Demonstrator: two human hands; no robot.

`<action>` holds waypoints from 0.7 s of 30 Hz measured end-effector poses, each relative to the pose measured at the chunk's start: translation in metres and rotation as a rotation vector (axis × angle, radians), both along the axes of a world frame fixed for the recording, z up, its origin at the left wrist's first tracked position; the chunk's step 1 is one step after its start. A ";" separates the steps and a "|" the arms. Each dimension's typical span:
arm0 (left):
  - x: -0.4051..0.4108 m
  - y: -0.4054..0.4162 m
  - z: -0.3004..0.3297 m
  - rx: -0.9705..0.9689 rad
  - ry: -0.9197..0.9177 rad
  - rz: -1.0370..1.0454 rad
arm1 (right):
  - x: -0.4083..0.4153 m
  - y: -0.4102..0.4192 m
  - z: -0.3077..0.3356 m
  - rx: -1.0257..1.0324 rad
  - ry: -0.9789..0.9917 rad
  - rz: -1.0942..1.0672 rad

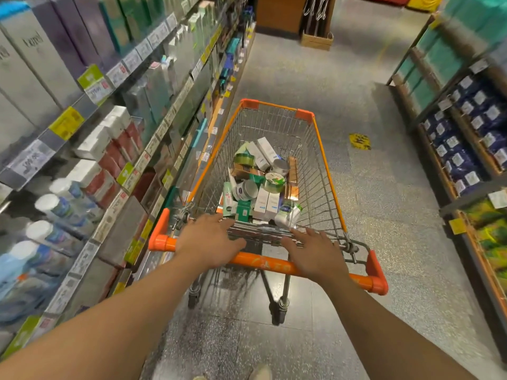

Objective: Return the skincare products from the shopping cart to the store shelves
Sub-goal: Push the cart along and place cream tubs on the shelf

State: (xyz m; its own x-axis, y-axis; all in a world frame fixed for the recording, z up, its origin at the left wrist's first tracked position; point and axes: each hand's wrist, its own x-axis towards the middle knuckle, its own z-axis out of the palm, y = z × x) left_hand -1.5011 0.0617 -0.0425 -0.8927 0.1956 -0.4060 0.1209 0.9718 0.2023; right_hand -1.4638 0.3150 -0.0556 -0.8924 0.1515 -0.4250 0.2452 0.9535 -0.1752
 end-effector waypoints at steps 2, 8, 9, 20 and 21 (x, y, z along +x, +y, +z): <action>-0.021 0.007 0.000 -0.007 0.001 -0.006 | -0.023 0.006 0.001 0.003 -0.003 0.006; -0.085 0.028 0.003 -0.022 -0.011 0.006 | -0.091 0.028 -0.003 -0.015 0.022 0.024; -0.102 0.037 0.003 -0.022 -0.008 0.018 | -0.109 0.038 -0.003 -0.023 0.022 0.031; -0.192 0.068 0.006 -0.040 0.003 0.029 | -0.208 0.071 0.002 -0.057 -0.029 0.091; -0.198 0.071 0.005 -0.043 0.003 0.027 | -0.213 0.074 0.002 -0.059 -0.035 0.092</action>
State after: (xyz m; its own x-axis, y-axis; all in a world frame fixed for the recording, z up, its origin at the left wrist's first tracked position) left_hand -1.6991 0.1326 -0.0373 -0.8989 0.1534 -0.4105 0.0948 0.9826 0.1595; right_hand -1.6773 0.3887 -0.0538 -0.8858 0.0429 -0.4621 0.1637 0.9606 -0.2245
